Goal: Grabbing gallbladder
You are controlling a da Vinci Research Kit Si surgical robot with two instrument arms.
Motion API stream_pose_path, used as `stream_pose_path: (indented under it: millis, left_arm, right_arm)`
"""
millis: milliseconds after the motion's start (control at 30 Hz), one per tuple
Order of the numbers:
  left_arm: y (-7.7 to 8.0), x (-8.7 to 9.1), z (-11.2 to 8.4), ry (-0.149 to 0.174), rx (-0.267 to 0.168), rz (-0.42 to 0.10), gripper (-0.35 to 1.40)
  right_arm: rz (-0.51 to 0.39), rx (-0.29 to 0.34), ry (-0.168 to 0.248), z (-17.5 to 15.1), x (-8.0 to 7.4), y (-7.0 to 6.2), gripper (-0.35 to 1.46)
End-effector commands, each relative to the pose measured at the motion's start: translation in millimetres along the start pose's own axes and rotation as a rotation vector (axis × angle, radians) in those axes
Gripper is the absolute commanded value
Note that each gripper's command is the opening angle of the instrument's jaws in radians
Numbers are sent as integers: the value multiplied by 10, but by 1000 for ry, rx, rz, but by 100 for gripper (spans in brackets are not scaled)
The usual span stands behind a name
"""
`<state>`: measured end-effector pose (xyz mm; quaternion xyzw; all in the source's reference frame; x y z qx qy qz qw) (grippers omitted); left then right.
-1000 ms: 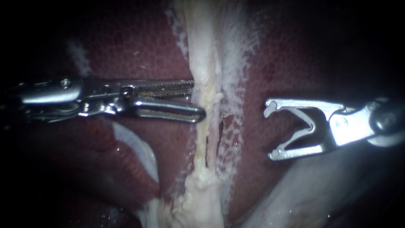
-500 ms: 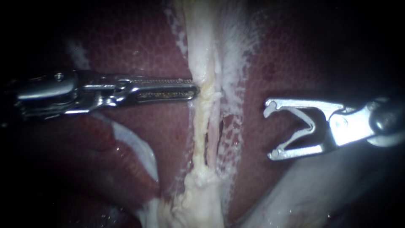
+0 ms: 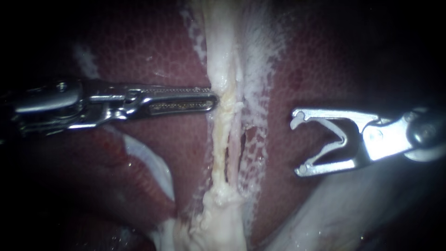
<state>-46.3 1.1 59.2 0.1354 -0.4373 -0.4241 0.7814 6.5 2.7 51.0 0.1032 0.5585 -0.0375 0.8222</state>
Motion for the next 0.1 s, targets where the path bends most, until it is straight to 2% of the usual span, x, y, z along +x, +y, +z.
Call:
stream_pose_path:
  millis: [33, 100]
  left_arm:
    - [-1, 0, 0, 0, -1, 1, -35]
    - [-2, 0, -1, -1, -3, 0, -35]
  right_arm:
    - [0, 0, 0, 0, 0, 0, 60]
    - [0, 0, 0, 0, 0, 0, 60]
